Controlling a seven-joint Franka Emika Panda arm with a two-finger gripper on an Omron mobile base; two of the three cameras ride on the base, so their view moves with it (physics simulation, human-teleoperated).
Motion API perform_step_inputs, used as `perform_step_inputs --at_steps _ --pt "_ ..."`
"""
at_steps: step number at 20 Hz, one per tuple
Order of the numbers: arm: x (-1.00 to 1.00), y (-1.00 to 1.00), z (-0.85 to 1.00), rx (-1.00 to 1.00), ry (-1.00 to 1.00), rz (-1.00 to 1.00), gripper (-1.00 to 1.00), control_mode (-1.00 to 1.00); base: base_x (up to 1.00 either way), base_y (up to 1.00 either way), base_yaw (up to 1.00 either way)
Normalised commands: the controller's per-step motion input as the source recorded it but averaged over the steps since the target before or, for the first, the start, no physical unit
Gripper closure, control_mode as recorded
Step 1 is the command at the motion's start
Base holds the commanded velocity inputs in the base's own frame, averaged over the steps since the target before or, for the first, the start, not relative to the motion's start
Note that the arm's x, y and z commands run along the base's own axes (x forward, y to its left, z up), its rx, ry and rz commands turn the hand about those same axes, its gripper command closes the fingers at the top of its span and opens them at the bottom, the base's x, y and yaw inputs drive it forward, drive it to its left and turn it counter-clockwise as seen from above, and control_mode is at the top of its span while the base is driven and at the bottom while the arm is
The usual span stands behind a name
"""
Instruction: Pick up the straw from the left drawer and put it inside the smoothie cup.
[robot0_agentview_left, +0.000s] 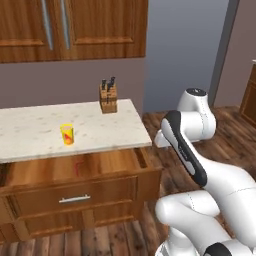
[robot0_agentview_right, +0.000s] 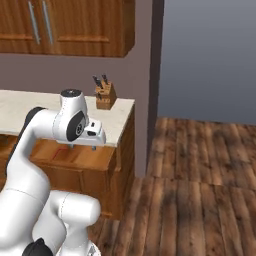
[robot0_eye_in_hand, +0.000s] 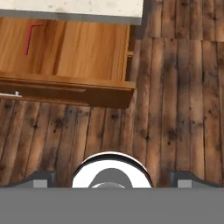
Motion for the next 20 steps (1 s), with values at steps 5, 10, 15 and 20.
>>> perform_step_inputs --at_steps 5,10,15,20 --pt "0.00 0.00 0.00 0.00 0.00 0.00 -1.00 1.00 -0.15 0.95 0.00" --pt "0.00 0.00 0.00 0.00 0.00 0.00 -1.00 1.00 -0.16 0.91 0.00" --pt "0.00 0.00 0.00 0.00 0.00 0.00 -1.00 1.00 -0.15 0.82 0.00" --pt "0.00 0.00 0.00 0.00 0.00 0.00 -1.00 1.00 -0.11 0.57 0.00"
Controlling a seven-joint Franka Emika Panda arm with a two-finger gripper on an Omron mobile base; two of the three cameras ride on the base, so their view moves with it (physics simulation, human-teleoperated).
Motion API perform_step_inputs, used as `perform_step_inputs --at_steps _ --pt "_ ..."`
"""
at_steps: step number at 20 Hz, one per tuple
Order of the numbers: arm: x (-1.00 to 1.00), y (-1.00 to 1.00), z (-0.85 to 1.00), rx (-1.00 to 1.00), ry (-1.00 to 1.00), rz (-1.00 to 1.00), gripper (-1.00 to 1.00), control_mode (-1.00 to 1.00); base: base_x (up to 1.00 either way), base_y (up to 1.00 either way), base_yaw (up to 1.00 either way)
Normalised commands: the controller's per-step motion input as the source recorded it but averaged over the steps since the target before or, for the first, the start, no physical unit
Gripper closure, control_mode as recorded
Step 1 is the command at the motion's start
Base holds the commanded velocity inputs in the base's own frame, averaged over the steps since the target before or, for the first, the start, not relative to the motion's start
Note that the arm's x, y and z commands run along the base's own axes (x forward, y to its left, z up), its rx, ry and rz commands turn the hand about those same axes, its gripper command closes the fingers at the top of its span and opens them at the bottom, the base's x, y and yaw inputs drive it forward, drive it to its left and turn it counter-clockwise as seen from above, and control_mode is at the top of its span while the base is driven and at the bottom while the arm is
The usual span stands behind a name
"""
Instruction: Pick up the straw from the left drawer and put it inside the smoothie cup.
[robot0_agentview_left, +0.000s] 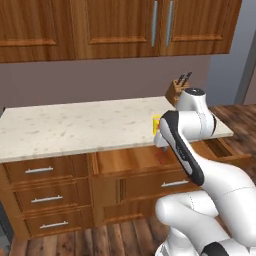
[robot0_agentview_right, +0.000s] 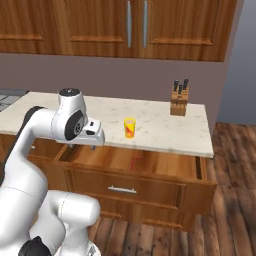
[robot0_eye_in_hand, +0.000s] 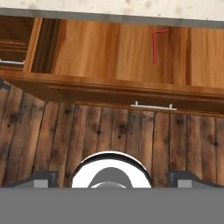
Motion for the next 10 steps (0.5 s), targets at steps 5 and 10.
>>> perform_step_inputs --at_steps 5,10 --pt "0.01 0.00 -0.01 0.00 0.00 0.00 -1.00 -1.00 0.00 0.10 0.00" --pt "0.13 -0.16 -0.20 0.00 0.00 0.00 -1.00 -1.00 0.00 0.00 0.00"
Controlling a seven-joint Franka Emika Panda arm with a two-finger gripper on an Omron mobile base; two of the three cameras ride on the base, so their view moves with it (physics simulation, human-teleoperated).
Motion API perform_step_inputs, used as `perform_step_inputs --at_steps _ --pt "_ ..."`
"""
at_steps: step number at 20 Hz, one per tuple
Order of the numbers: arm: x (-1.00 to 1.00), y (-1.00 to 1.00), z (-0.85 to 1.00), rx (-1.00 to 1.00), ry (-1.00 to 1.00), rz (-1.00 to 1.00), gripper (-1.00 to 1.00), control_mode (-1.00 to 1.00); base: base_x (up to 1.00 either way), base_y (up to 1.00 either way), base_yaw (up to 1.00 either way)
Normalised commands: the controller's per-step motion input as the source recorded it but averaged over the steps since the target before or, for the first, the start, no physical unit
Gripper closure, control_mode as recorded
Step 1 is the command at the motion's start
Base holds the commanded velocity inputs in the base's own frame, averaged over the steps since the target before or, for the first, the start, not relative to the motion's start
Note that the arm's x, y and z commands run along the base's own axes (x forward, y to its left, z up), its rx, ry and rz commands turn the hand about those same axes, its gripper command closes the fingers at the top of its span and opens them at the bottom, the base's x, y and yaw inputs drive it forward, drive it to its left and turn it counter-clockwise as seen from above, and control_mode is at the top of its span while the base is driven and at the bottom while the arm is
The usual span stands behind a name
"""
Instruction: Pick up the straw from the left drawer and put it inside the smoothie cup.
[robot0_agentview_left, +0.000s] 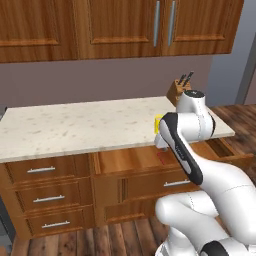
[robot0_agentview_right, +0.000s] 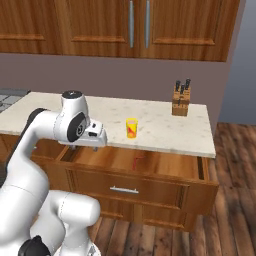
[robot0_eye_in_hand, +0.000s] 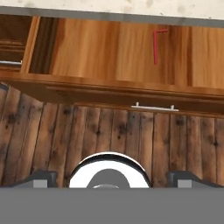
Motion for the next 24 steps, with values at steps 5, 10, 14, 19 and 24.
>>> perform_step_inputs --at_steps 5,10,14,19,24 --pt "0.30 -0.43 -0.26 0.02 0.00 0.00 -1.00 -1.00 0.00 0.00 0.00" --pt "0.30 -0.49 -0.28 0.04 0.00 0.00 -1.00 -1.00 0.00 0.00 0.00" --pt "0.37 -0.41 -0.29 0.02 0.02 0.00 -1.00 -1.00 0.00 0.00 0.00" --pt "0.46 -0.23 -0.35 0.00 0.04 0.00 -1.00 -1.00 0.00 0.00 0.00" --pt "0.50 -0.06 -0.42 0.00 0.06 0.00 -1.00 -1.00 0.00 0.00 0.00"
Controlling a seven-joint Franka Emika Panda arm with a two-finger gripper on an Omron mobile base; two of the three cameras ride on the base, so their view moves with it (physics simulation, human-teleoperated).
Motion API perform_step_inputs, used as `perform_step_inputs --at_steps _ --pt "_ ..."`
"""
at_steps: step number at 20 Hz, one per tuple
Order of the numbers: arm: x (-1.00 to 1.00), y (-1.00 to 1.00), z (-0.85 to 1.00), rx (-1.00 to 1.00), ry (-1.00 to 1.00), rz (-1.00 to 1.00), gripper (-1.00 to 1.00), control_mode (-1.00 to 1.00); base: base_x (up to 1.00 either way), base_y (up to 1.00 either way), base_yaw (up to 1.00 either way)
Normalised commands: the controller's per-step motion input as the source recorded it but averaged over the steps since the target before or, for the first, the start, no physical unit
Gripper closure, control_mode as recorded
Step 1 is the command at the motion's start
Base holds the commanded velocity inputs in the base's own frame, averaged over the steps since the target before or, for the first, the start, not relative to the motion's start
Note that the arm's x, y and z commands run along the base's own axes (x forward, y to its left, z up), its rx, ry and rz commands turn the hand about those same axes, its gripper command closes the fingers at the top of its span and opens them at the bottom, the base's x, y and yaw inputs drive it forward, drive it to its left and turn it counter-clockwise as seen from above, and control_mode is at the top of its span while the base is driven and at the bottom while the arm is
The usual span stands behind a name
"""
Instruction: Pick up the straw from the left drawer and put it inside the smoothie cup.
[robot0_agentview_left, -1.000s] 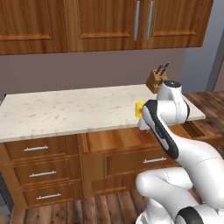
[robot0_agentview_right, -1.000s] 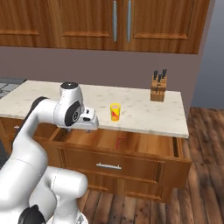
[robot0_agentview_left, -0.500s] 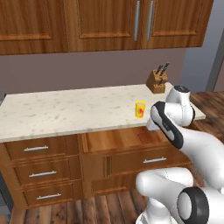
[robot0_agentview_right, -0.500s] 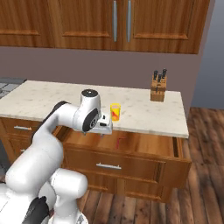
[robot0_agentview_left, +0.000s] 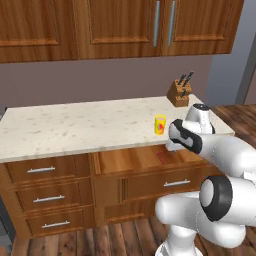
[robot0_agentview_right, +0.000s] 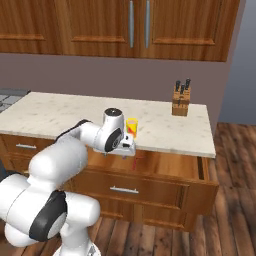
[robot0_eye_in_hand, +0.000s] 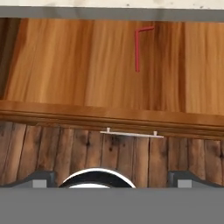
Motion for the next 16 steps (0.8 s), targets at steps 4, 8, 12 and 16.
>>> perform_step_inputs --at_steps 4,8,12,16 --pt "0.37 0.00 -0.46 0.00 0.07 0.00 -1.00 -1.00 0.00 0.00 0.00" --pt "0.22 -0.02 -0.37 0.00 0.07 0.00 -1.00 -1.00 0.00 0.00 0.00" --pt "0.20 -0.04 -0.27 0.00 0.05 0.00 -1.00 -1.00 0.00 0.00 0.00" --pt "0.28 0.00 -0.26 0.00 0.04 0.00 -1.00 -1.00 0.00 0.00 0.00"
